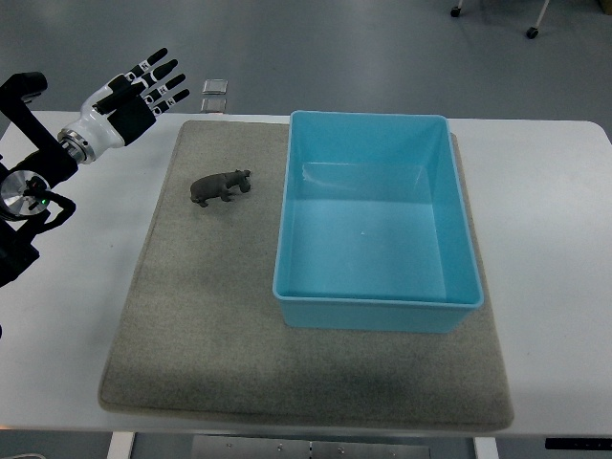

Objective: Place brown hippo in blue box with left hand

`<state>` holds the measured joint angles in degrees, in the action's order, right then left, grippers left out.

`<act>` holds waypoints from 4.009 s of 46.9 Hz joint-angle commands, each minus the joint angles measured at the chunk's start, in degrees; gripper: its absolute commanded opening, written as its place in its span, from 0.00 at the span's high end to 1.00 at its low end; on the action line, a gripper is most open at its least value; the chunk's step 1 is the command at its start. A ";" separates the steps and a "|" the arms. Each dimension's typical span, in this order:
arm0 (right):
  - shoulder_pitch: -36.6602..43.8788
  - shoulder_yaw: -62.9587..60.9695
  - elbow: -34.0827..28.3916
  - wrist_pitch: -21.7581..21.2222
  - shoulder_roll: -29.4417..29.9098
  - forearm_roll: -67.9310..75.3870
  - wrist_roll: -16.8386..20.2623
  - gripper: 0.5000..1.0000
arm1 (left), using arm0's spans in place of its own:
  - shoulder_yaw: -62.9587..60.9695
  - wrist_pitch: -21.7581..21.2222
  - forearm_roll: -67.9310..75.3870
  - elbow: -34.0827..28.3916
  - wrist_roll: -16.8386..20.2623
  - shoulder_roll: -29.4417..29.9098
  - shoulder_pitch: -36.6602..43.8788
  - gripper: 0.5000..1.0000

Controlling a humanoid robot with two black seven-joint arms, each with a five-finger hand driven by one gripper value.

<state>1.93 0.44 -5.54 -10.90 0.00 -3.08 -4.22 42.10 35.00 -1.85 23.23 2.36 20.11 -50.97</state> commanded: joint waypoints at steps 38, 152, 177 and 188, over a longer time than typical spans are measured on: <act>0.00 0.00 0.00 0.00 0.00 0.00 0.00 0.13 | -15.72 -18.99 56.42 24.48 13.20 12.84 -2.46 0.01; 0.00 0.00 0.00 0.00 0.00 0.00 0.00 0.13 | -35.68 -32.01 69.61 25.11 12.41 10.03 -8.53 0.46; 0.00 0.00 0.00 0.00 0.00 0.00 0.00 0.13 | -36.12 -31.83 70.23 25.11 12.41 10.21 -8.88 0.66; 0.00 0.00 0.00 0.00 0.00 0.00 0.00 0.13 | -36.21 -31.83 70.31 25.11 12.41 10.30 -8.88 0.77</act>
<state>1.93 0.44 -5.54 -10.90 0.00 -3.08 -4.22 5.90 3.16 68.38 48.34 14.77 30.32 -59.86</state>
